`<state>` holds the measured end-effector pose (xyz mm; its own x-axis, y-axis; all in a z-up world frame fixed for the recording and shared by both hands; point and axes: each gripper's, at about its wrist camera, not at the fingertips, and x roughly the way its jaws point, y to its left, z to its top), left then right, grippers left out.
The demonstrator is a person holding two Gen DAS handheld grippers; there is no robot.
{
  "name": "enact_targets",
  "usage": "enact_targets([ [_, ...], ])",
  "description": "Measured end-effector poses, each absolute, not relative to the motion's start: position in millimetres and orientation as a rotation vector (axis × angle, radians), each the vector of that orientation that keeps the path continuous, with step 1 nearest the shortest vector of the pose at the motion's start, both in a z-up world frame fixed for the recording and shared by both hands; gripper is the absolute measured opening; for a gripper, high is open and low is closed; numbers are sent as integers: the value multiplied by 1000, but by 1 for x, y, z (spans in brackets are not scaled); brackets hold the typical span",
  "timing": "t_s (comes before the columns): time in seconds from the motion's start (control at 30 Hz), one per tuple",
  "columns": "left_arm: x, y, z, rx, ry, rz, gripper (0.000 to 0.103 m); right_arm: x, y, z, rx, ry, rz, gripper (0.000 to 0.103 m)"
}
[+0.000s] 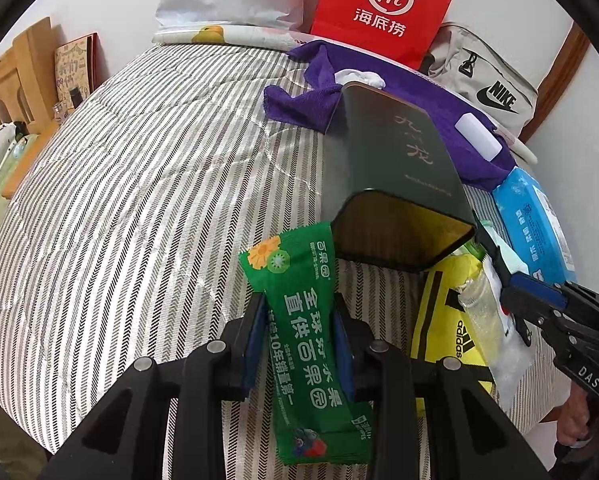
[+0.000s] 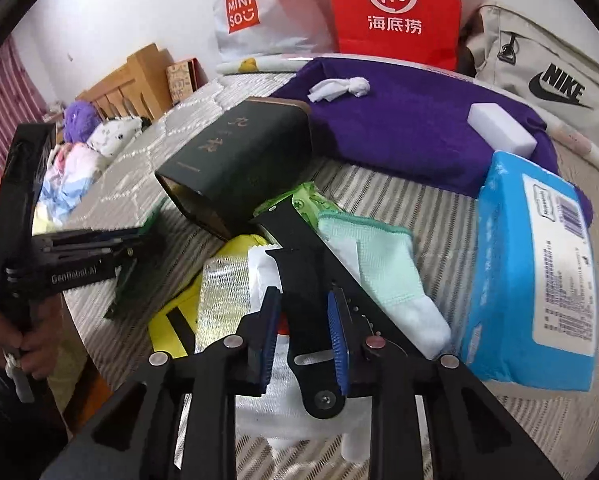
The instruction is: Organize soft objects
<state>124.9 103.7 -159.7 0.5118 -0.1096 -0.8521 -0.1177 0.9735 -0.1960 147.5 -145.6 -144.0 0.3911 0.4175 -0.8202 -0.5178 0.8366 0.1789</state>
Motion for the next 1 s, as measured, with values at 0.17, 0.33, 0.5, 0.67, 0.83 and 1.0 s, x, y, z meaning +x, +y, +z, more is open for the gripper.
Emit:
enact_targets([
  [0.17,124,101,-160,-227,1021,5,30,149,-149,-145,-94,972,611,21],
  [0.33,121,102,-159,-245,1028,6,28,134,-163,-124,-55,920,615,21],
  [0.5,114,95,-155,-231,1023,9,28,110,-189,-112,-26,899,577,21],
  [0.67,108,87,-154,-220,1016,6,28,89,-218,-117,-37,906,501,20],
  [0.83,104,78,-153,-210,1006,-2,28,80,-254,-130,24,942,436,4],
  [1.0,104,71,-155,-189,1025,1,28,85,-272,-148,62,963,395,4],
])
